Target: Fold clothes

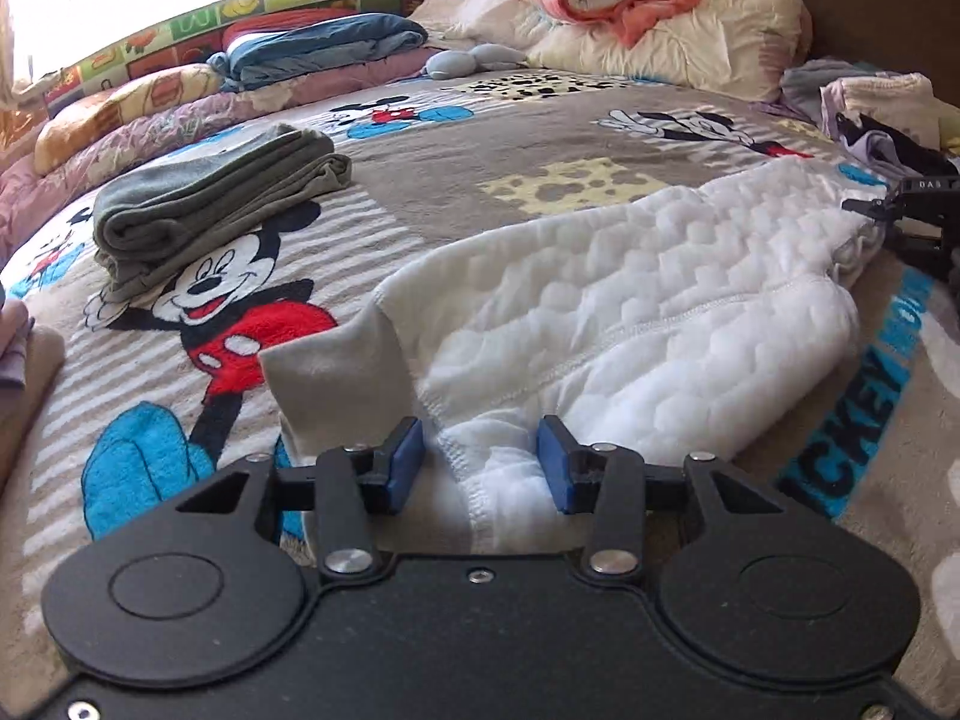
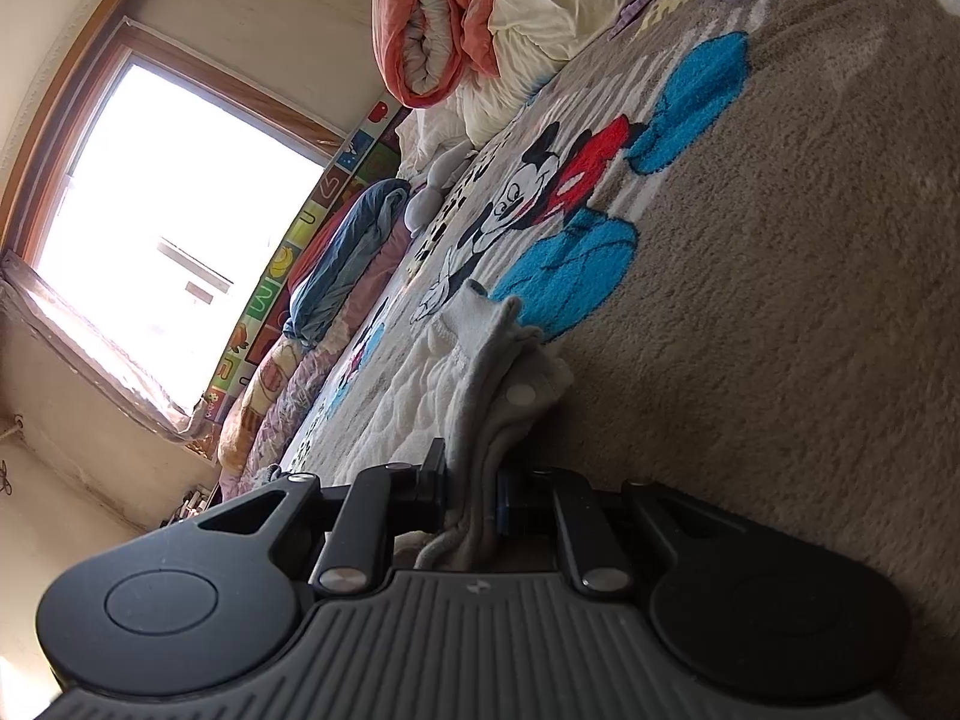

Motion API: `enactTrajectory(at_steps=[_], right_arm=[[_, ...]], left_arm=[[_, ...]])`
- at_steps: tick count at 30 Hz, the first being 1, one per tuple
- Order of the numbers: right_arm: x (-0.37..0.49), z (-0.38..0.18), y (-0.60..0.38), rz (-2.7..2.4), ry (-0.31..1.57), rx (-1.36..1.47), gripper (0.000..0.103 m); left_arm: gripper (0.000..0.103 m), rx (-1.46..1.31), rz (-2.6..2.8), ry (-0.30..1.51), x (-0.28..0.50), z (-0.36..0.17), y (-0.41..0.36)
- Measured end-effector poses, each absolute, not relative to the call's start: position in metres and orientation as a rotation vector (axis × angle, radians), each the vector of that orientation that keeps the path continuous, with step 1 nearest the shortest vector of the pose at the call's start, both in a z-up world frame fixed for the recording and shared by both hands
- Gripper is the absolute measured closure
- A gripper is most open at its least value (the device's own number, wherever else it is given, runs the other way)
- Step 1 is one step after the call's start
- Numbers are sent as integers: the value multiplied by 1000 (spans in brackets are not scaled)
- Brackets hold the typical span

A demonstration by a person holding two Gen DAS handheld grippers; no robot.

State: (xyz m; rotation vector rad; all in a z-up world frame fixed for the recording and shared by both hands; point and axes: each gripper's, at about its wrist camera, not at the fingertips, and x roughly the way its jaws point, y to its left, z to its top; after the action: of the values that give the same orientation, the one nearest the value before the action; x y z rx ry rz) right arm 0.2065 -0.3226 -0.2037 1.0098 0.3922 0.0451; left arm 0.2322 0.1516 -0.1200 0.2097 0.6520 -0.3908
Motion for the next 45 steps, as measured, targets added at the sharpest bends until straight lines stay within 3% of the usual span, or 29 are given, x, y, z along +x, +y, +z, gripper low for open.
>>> enactTrajectory(at_steps=[6, 11, 15, 25, 38, 40, 41, 45], right_arm=[[207, -204, -325, 56, 393, 1022, 90], [208, -203, -327, 56, 404, 1039, 90], [210, -196, -329, 57, 430, 1061, 86], [205, -130, -308, 106, 378, 894, 86], [209, -24, -218, 297, 290, 570, 86], [210, -22, -217, 288, 288, 587, 86], [208, -25, -222, 274, 284, 602, 86], [195, -56, -258, 184, 279, 731, 86]], left_arm=[[60, 172, -218, 525, 204, -100, 129], [60, -107, -151, 455, 175, -86, 109], [60, -169, -149, 462, 174, -92, 98], [59, -303, -232, 451, 178, -101, 103], [59, -57, -298, 415, 190, -110, 33], [67, -14, -286, 396, 190, -110, 22], [78, 8, -280, 386, 190, -110, 16], [80, 22, -336, 357, 196, -106, 3]])
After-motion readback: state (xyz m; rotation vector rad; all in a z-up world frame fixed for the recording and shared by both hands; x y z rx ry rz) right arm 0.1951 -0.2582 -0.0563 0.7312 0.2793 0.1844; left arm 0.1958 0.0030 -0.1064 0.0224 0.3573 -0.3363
